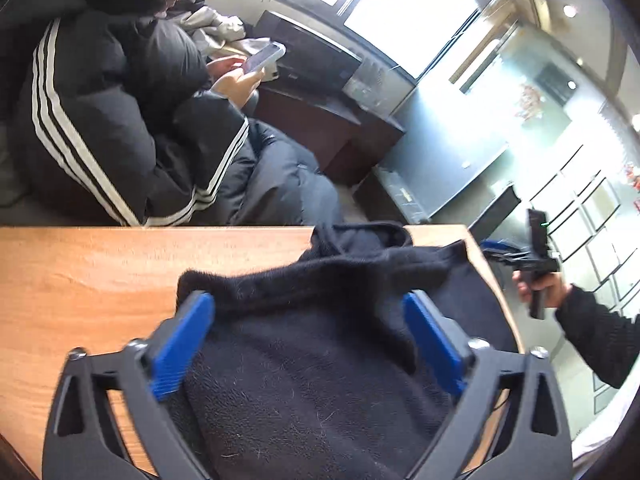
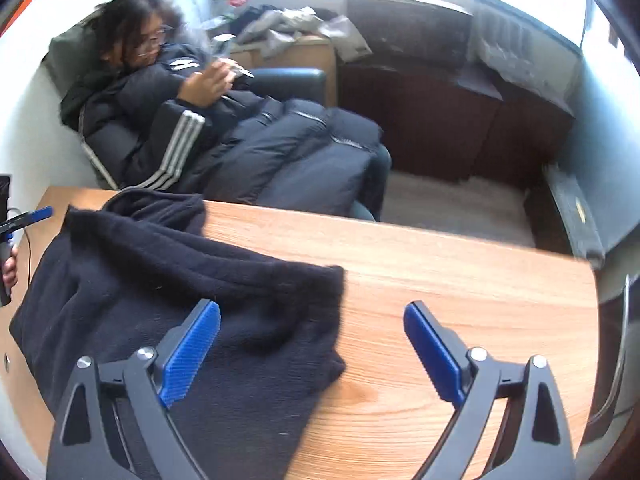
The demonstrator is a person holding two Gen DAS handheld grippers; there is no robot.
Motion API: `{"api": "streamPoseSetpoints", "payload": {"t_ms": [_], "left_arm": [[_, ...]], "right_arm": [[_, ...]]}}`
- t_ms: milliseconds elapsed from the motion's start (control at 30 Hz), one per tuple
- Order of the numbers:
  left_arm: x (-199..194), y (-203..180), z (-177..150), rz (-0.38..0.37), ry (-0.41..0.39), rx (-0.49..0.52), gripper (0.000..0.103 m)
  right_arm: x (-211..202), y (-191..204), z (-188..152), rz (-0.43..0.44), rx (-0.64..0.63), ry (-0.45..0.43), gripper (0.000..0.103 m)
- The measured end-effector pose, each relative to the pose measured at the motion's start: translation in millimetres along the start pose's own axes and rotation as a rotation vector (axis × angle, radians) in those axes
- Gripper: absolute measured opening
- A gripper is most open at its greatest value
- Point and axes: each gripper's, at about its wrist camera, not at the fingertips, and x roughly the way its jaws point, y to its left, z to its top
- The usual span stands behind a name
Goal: Fold clothes
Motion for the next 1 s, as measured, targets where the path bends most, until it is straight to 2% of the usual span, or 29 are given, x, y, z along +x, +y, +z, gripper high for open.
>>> {"api": "streamPoseSetpoints", "payload": {"t_ms": [67,100,133,167,200,233,267,300,333,400,433,467,500,567,633,700,733,867,1000], "left_arm": [[6.1,15.2,5.5,0.022,0.024,-0.029,0.102],[13.9,25.5,7.6,0.031,0.053,-0.065,0.102],[22.5,35.9,9.7,0.038,0.084,-0.103,0.102],[34.3,45.9,11.1,0.037,0.131,-0.143,0.100],[43.7,52.5,10.3,0.032,0.171,-0.165,0.099],[52.5,58.2,9.4,0.026,0.207,-0.184,0.097],[58.0,60.0,8.0,0.019,0.225,-0.188,0.094],[63.5,61.7,6.6,0.012,0.243,-0.192,0.089],[68.1,63.1,5.8,0.005,0.257,-0.194,0.086],[67.4,63.4,9.7,-0.006,0.231,-0.193,0.058],[65.6,67.4,11.8,-0.006,0.219,-0.212,0.046],[63.5,69.7,13.0,0.001,0.216,-0.218,0.019],[59.9,70.2,13.3,0.017,0.210,-0.211,0.012],[56.7,71.5,13.3,0.022,0.212,-0.206,0.012],[56.2,71.9,12.4,0.008,0.221,-0.209,0.012],[52.1,69.7,13.2,-0.018,0.199,-0.208,0.012],[49.9,69.8,14.4,-0.025,0.187,-0.214,0.012],[52.6,76.9,15.0,0.027,0.201,-0.205,0.011],[46.5,84.9,16.7,0.014,0.187,-0.232,0.011]], "right_arm": [[21.4,-6.3,2.6,0.054,0.040,0.048,0.092],[35.2,-6.7,4.0,0.076,0.052,0.076,0.081],[49.1,-7.2,5.5,0.098,0.064,0.104,0.076],[60.4,-8.5,7.5,0.117,0.079,0.124,0.067],[64.8,-8.5,7.5,0.132,0.084,0.127,0.052],[68.5,-8.4,7.3,0.148,0.089,0.129,0.046],[66.9,-5.6,6.0,0.147,0.072,0.122,0.041],[64.9,-2.6,4.6,0.146,0.053,0.114,0.030],[58.0,-3.0,0.3,0.148,0.039,0.108,0.026],[42.3,-5.9,-2.1,0.148,0.048,0.084,0.017],[34.4,-7.4,-3.1,0.147,0.052,0.071,0.016],[23.1,-7.5,-2.6,0.161,0.060,0.041,0.015],[12.3,-7.0,-2.1,0.168,0.057,0.008,0.015],[-2.1,-12.7,-1.2,0.185,0.073,-0.027,0.014],[3.1,-29.9,-3.3,0.199,0.128,0.000,0.014],[21.1,-38.7,-6.0,0.197,0.151,0.054,0.015],[23.6,-38.1,-7.1,0.192,0.143,0.052,0.015],[30.4,-42.2,-11.2,0.194,0.146,0.042,0.015],[28.1,-57.5,-15.5,0.197,0.161,0.039,0.019]]}}
